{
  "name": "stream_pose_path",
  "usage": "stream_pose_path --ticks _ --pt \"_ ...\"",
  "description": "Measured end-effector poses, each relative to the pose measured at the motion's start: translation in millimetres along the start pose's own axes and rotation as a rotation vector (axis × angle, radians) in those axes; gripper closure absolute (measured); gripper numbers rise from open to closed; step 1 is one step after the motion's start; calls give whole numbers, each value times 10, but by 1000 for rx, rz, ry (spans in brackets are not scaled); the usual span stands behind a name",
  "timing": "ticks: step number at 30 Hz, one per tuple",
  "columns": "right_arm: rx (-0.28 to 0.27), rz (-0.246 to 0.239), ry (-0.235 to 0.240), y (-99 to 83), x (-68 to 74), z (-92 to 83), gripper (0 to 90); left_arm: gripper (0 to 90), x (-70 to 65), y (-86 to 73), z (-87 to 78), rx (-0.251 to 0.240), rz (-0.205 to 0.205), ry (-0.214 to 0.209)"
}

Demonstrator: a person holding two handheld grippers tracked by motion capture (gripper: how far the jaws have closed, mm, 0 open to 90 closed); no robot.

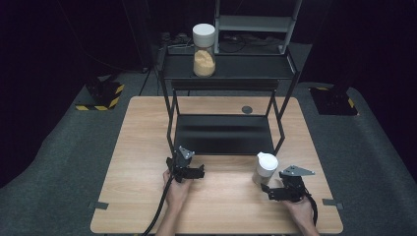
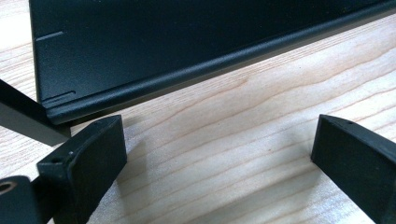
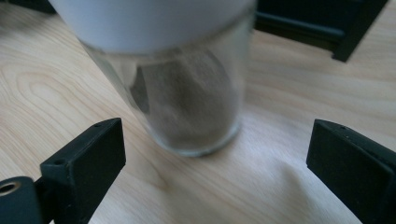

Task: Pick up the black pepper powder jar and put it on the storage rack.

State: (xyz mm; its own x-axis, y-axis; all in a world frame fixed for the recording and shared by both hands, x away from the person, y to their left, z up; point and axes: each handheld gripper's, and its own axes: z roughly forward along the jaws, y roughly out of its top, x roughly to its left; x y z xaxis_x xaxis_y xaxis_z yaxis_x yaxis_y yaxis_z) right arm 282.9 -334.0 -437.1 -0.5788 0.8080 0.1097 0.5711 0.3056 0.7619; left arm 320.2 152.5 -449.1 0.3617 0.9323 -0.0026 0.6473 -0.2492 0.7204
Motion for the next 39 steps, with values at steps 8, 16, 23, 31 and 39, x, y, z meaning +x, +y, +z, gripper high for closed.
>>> stream_pose_path --ticks 8,16,23,31,39 --pt "-33 -4 1 80 72 59 80 32 1 1 0 0 0 0" --pt "-44 -15 -10 162 125 116 125 31 1 1 0 0 0 0" --pt "-47 -26 -12 199 154 149 176 31 2 0 0 0 0 -1" --pt "-52 -40 -24 216 187 176 225 31 2 0 0 0 0 -1" --pt "-62 -59 -22 210 205 196 279 32 3 0 0 0 0 -1"
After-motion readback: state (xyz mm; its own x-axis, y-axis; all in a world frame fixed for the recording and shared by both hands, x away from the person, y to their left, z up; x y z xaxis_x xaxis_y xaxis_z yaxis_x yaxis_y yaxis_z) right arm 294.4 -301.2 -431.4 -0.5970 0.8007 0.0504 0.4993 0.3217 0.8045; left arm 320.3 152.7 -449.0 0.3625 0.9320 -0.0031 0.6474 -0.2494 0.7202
